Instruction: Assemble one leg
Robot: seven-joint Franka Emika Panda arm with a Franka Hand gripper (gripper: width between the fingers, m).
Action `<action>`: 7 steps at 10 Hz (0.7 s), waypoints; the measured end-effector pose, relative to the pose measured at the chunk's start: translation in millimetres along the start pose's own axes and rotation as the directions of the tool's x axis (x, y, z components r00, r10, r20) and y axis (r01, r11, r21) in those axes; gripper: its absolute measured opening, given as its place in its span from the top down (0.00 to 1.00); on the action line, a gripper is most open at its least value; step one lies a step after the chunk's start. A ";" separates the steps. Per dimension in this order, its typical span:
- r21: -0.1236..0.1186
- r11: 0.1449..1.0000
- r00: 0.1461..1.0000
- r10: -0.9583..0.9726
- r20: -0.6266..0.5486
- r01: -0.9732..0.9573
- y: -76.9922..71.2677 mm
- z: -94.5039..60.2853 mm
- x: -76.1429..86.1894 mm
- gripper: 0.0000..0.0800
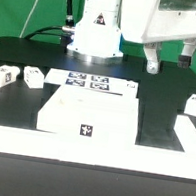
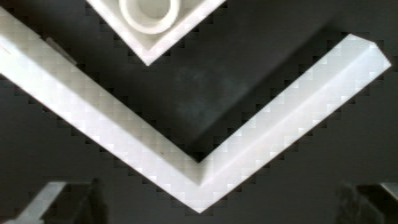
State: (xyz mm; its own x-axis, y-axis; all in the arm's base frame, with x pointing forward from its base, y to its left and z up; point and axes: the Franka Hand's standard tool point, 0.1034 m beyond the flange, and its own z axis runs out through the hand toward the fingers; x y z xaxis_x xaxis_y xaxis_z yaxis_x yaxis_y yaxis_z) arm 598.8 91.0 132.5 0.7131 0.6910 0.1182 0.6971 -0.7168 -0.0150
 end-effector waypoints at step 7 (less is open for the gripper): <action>-0.003 0.971 0.971 -0.238 0.007 0.238 -2.4 19.5 -27.9 0.19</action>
Offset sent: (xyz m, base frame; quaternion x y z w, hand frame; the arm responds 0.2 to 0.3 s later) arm 0.0000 0.0000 0.0000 0.0000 0.0000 0.0000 1.0000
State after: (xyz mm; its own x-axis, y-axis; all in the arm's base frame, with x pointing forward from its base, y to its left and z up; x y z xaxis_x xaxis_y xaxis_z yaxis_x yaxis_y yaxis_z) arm 578.7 75.2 109.9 0.5273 0.8423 0.1118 0.8465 -0.5321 0.0168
